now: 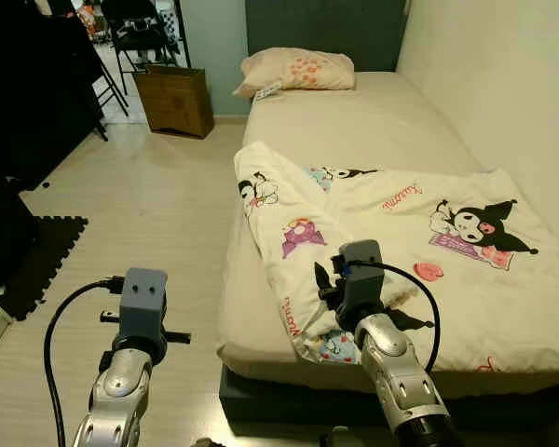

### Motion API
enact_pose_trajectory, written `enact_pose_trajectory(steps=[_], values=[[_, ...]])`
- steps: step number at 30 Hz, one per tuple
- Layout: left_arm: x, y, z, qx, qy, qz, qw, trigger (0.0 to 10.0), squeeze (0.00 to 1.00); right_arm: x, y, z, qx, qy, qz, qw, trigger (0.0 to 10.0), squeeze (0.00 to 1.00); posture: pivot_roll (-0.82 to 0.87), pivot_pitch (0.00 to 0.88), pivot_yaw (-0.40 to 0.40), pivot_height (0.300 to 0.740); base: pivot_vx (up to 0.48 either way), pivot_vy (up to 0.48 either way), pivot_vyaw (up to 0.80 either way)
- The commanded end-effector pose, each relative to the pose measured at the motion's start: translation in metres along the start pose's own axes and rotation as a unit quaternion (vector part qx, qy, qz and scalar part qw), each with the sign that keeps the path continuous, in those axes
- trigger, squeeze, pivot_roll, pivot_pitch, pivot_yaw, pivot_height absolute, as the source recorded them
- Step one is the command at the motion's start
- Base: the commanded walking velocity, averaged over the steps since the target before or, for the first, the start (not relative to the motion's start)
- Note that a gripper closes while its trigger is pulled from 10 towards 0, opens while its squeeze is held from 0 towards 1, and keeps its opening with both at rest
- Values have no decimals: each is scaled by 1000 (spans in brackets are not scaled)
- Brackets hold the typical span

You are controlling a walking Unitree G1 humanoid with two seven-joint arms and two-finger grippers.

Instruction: Clean up the room

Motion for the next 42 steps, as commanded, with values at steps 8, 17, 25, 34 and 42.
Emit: enact_pose_trajectory(steps=[8, 17, 25, 34, 42], values=[[1, 0, -4, -3, 10, 1, 1000, 10000, 0, 1, 0, 4, 8, -9, 3, 1000, 10000, 0, -61, 95, 21, 725, 0, 0, 0], [1, -1, -5, -3, 10, -2, 1000, 10000, 0, -1, 0, 3, 10, -9, 4, 1000, 10000, 0, -67, 90, 23, 740, 0, 0, 0], [1, -3, -5, -2, 9, -6, 1000, 10000, 0, -3, 1, -1, 8, -7, 3, 1000, 10000, 0, -66, 82, 28, 740, 0, 0, 0], [3, -4, 0, -4, -6, -8, 1000, 10000, 0, -5, 1, -9, 13, 4, -8, 1000, 10000, 0, -59, 80, 33, 740, 0, 0, 0], [3, -4, 4, -9, -18, -13, 1000, 10000, 0, -4, 3, -9, 16, 4, -7, 1000, 10000, 0, -58, 84, 33, 740, 0, 0, 0]])
Point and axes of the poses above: a point about 5 cm out from each wrist's last joint towards the gripper, its own x axis pointing out of the wrist towards the gripper, its own z axis along the axis of the wrist's last joint, y = z × x, the point moved 1 cm from there along x, pointing out of the wrist towards the gripper, and after that the axes turned 1 degree about x, right-handed, at the moved point
